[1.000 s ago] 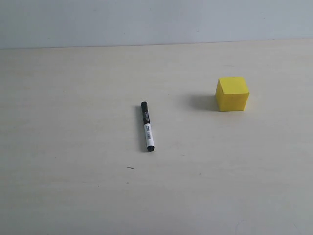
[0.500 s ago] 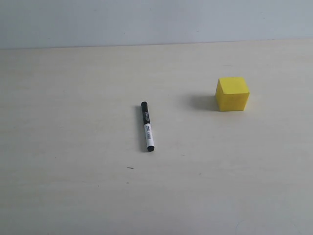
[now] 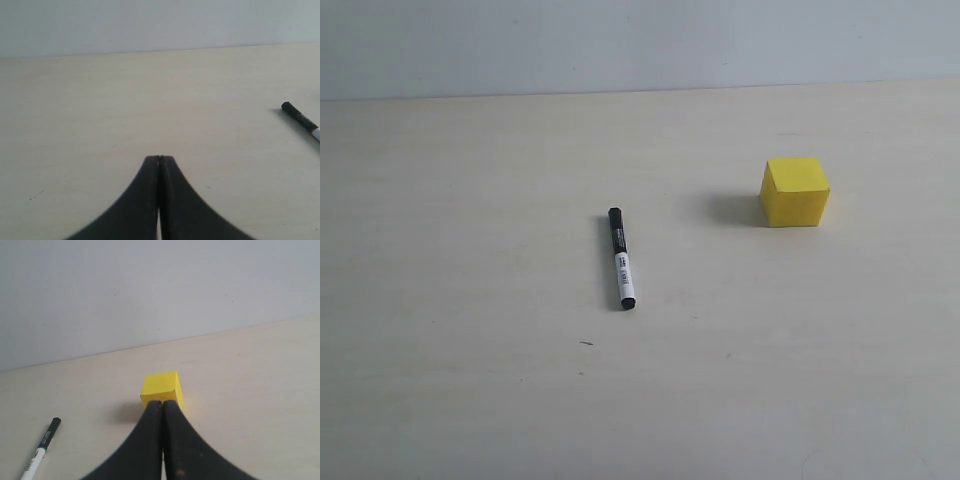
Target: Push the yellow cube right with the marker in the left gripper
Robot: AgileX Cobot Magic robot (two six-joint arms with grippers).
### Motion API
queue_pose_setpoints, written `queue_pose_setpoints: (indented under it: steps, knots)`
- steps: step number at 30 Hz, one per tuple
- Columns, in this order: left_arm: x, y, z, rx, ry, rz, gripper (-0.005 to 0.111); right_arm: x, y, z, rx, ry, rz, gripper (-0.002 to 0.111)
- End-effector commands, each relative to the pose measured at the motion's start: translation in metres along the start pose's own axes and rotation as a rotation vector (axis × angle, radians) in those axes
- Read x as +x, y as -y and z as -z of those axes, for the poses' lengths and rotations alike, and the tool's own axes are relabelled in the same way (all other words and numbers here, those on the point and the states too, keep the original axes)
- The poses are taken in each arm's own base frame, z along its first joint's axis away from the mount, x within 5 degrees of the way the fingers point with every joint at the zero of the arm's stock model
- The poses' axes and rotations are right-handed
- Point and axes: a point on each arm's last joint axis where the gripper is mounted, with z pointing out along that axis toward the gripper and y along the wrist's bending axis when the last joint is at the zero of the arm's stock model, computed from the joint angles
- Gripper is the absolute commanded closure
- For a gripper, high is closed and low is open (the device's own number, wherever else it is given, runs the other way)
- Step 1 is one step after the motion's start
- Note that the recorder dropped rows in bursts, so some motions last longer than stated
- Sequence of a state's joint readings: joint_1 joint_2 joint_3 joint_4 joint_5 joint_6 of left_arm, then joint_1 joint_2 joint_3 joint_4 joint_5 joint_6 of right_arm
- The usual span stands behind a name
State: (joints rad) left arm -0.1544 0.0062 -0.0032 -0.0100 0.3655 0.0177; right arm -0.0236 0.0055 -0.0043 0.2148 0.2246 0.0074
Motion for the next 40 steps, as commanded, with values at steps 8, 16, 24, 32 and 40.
queue_pose_setpoints:
  steps: [8, 16, 24, 32, 40]
  knots:
    - [0.0000, -0.0002, 0.0001, -0.004, 0.012, -0.004, 0.107, 0.0008, 0.0003, -0.0003, 0.001, 0.003, 0.008, 0.108]
    - [0.0000, -0.0002, 0.0001, -0.004, 0.012, -0.004, 0.107, 0.0008, 0.0003, -0.0003, 0.001, 0.003, 0.008, 0.108]
    - [0.0000, 0.0026, 0.0001, 0.047, 0.012, -0.020, 0.107, 0.0008, 0.0003, -0.0003, 0.001, 0.003, 0.008, 0.108]
    - [0.0000, 0.0030, 0.0002, 0.054, 0.012, -0.022, 0.107, 0.0008, 0.0003, -0.0003, 0.001, 0.003, 0.008, 0.108]
    - [0.0000, 0.0030, 0.0002, 0.054, 0.012, -0.022, 0.107, 0.0008, 0.0003, -0.0003, 0.001, 0.003, 0.008, 0.108]
